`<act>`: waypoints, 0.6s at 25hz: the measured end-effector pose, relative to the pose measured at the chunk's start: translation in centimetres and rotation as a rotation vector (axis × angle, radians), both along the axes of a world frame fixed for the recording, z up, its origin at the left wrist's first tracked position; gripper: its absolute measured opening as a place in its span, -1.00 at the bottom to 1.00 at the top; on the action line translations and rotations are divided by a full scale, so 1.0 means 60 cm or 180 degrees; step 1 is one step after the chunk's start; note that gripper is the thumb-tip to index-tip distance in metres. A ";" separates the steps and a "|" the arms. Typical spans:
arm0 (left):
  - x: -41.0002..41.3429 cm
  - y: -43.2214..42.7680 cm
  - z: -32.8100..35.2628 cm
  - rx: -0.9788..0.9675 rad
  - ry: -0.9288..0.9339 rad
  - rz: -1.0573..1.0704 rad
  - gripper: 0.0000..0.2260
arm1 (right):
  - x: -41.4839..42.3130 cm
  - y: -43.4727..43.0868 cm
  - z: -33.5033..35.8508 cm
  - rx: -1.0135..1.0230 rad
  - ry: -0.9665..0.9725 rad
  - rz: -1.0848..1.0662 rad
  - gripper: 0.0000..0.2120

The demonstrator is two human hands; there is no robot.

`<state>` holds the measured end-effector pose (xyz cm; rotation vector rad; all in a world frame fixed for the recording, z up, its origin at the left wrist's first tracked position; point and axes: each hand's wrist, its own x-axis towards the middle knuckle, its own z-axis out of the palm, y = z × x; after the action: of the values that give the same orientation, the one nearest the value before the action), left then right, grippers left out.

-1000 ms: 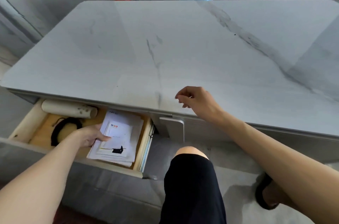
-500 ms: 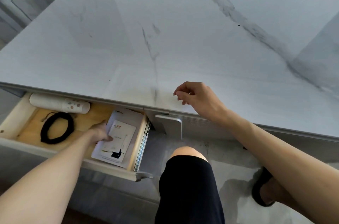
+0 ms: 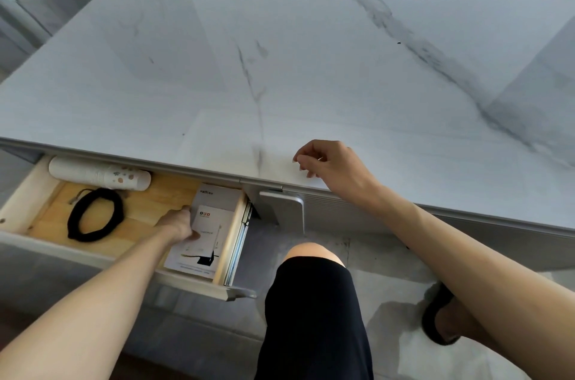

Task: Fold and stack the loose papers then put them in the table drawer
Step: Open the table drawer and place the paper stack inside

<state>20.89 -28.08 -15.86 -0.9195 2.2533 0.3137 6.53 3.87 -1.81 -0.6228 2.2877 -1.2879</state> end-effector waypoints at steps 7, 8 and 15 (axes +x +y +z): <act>0.008 0.038 0.133 0.0777 -0.0185 -0.0589 -0.67 | 0.017 0.014 0.034 0.0041 -0.0125 0.0019 -0.85; 0.016 0.051 0.162 0.1058 -0.0334 -0.0658 -0.70 | 0.022 0.017 0.043 0.0034 -0.0152 0.0048 -0.85; 0.078 0.124 0.253 0.0968 -0.0508 -0.1342 -0.67 | 0.066 0.053 0.085 0.0086 -0.0040 0.0128 -0.85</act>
<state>25.59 -20.66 -0.65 -0.2908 2.1105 0.3619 10.48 7.06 3.28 -0.6463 2.2669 -1.2367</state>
